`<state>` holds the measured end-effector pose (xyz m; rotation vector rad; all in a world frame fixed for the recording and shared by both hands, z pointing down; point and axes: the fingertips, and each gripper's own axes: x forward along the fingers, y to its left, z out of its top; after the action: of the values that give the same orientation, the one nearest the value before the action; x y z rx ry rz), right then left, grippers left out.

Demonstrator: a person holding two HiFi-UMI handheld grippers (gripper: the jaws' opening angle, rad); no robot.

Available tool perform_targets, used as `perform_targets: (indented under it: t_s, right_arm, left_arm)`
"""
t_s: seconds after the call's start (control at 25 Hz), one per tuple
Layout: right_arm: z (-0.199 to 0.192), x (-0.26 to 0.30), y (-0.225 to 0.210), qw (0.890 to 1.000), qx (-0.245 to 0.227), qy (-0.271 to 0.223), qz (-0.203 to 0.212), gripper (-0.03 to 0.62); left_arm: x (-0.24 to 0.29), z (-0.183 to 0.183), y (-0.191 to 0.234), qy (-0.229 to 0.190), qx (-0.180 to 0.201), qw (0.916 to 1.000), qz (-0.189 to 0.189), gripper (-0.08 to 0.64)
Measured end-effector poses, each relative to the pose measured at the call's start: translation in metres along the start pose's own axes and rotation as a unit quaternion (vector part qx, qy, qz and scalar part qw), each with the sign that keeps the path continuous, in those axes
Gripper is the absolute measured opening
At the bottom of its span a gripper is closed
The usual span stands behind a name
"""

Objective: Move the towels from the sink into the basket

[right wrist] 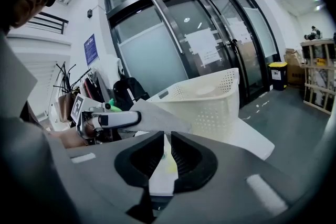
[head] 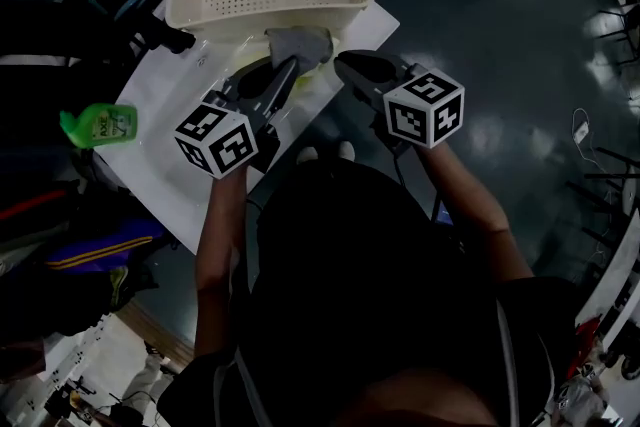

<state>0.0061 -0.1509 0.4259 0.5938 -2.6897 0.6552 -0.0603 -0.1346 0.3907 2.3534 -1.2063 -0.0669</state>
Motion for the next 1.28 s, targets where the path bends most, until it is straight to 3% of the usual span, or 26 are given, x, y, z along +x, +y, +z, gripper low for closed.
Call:
perform_targets:
  t_s: [0.56,0.92,1.28]
  right_arm:
    - [0.076,0.012,0.018,0.998,-0.036,-0.035,0.043,0.038]
    - [0.116,0.032,0.025,0.994,-0.059,-0.036,0.081,0.037]
    - [0.152,0.054,0.017,0.991,-0.084,-0.047,0.089,0.029]
  left_arm:
    - [-0.007,0.062,-0.002,-0.044,0.05,0.9975,0.024,0.025]
    - [-0.001,0.093,0.012,-0.06,0.074,0.9946,0.042,0.025]
    - [0.007,0.127,0.037,-0.075,0.088,0.9914,0.061,0.025]
